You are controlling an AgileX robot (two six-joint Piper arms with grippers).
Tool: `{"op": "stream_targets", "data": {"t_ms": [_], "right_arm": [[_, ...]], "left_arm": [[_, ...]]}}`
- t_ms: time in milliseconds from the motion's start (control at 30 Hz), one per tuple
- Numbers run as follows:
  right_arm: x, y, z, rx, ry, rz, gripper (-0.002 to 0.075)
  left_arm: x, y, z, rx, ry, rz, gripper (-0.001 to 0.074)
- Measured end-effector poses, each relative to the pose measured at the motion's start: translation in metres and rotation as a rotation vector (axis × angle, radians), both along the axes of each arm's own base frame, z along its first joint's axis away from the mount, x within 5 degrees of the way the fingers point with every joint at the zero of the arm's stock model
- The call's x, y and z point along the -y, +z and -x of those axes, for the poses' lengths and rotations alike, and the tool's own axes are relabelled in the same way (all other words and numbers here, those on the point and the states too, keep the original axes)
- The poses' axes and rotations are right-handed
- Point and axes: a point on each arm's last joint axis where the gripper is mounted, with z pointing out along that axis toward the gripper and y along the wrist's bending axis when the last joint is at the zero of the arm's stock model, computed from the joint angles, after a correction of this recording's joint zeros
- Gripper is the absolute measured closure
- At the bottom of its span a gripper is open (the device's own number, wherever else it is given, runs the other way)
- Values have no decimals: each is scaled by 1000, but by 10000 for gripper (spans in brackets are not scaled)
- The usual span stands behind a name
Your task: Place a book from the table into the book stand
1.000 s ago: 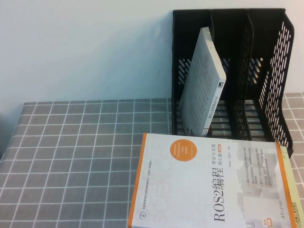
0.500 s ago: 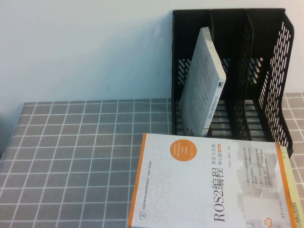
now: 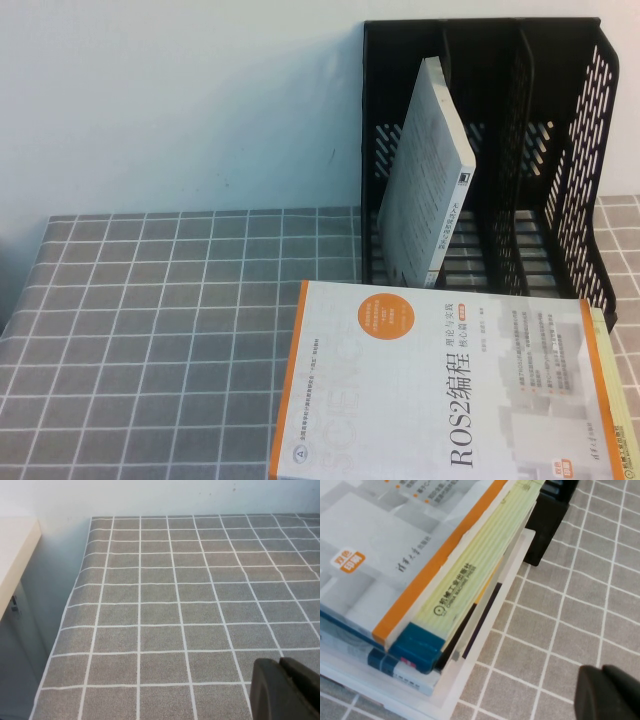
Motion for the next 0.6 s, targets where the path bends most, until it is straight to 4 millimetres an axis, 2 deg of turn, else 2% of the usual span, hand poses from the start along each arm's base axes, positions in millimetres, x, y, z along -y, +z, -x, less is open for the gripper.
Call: {"op": "stream_targets", "data": {"t_ms": [400, 600], "right_arm": [[-1, 1, 2, 24, 0, -28, 729], [6, -5, -1, 273, -12, 68, 729]], "left_arm": [[0, 0, 0, 0, 0, 0, 738], [0, 0, 0, 0, 0, 0, 738]]}}
